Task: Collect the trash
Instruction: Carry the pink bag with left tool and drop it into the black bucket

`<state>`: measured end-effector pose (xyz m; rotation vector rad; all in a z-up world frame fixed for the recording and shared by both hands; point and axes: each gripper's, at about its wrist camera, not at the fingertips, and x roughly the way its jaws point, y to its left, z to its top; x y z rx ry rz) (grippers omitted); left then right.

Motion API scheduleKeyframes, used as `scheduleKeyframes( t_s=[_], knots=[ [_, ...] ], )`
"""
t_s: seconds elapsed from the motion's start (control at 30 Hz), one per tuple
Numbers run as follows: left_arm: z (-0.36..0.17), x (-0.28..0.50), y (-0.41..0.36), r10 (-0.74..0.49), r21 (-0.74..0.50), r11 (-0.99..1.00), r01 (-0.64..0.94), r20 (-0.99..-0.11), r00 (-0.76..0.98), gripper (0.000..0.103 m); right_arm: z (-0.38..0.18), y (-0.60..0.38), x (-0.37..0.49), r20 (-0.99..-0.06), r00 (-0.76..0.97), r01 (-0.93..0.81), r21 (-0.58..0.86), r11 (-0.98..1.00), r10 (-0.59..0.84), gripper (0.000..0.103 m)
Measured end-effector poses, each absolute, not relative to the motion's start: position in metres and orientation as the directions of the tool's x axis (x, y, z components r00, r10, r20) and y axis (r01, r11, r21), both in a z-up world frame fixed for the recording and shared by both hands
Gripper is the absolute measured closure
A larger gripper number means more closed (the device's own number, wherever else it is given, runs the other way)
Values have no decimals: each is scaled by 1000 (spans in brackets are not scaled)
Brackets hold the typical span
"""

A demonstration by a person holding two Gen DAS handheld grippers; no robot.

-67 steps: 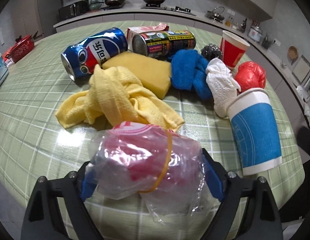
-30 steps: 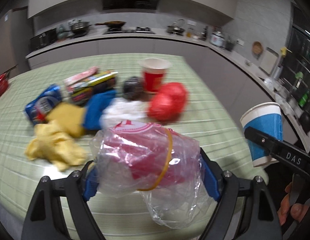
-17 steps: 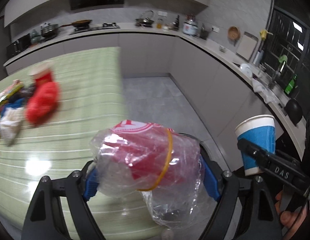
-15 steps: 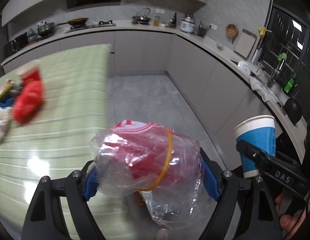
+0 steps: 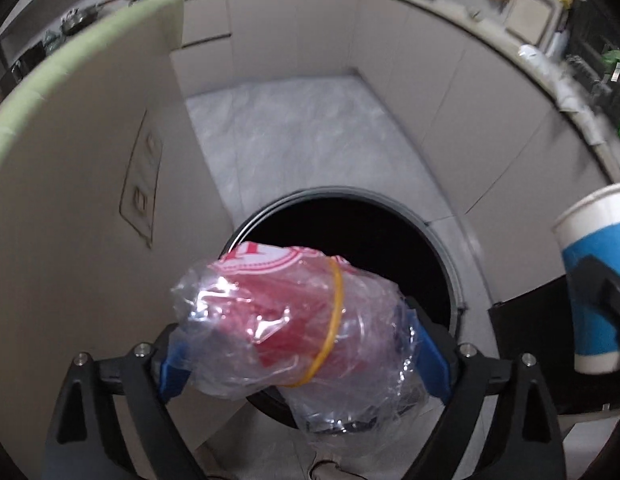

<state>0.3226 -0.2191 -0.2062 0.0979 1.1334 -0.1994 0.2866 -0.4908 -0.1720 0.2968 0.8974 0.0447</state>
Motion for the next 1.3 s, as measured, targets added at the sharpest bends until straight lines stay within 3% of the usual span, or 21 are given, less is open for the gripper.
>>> scheduleKeyframes(
  t_s=[0.33, 0.43, 0.63, 0.77, 1.1, 1.3],
  knots=[
    [-217, 333, -219, -129, -54, 980, 193, -907, 401, 12, -225, -482, 326, -777, 593, 35, 287, 957, 212, 45],
    [-207, 326, -212, -171, -89, 977, 192, -867, 468, 15, -226, -485, 325, -780, 592, 47, 282, 958, 201, 45],
    [-208, 325, -214, -165, -83, 978, 193, -873, 459, 19, -216, -488, 321, -782, 597, 68, 271, 960, 179, 45],
    [-231, 340, -231, -74, 2, 979, 206, -931, 358, 8, -214, -489, 320, -779, 601, 73, 276, 959, 178, 45],
    [-225, 336, -238, -53, 32, 973, 230, -934, 354, 8, -215, -483, 324, -780, 595, 53, 278, 959, 193, 45],
    [-214, 339, -226, -93, -17, 979, 203, -924, 370, 8, -223, -480, 329, -788, 576, 20, 277, 961, 215, 44]
  ],
)
